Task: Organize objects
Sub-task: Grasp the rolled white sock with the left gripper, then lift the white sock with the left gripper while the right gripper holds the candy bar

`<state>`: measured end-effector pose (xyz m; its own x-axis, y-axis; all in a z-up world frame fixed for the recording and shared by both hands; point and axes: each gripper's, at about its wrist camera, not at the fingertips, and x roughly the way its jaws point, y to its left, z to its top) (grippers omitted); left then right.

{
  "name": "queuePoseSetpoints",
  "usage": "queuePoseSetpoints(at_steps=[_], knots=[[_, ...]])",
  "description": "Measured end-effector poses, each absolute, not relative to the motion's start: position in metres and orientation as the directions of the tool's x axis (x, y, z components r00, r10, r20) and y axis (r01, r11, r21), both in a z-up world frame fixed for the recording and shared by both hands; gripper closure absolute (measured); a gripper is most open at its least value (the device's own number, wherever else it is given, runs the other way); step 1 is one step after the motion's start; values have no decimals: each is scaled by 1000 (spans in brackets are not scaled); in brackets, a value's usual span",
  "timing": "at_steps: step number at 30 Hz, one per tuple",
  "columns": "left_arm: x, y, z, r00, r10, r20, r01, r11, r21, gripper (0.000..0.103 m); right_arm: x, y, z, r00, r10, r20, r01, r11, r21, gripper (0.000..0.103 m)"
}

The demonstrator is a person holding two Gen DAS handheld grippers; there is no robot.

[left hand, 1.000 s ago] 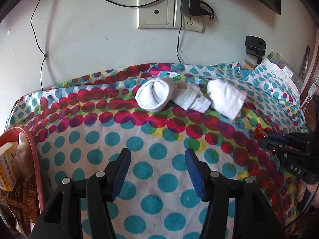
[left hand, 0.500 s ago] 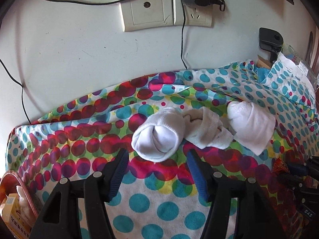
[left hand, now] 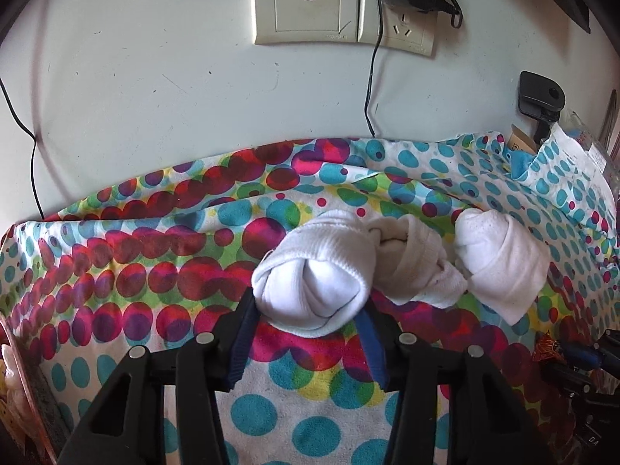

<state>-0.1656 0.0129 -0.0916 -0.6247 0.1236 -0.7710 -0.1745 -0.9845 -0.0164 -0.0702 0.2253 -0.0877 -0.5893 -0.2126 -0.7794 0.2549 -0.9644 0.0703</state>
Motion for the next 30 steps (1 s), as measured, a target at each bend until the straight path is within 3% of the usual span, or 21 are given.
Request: queuePoseSetpoints(at_steps=[25, 30], knots=[[-44, 15, -54, -695, 68, -716, -179, -980, 81, 56, -70, 224, -86, -594, -186, -782, 256, -966, 35, 82], [-30, 11, -48, -681, 108, -724, -197, -980, 39, 56, -70, 224, -86, -594, -185, -783, 256, -966, 34, 82]])
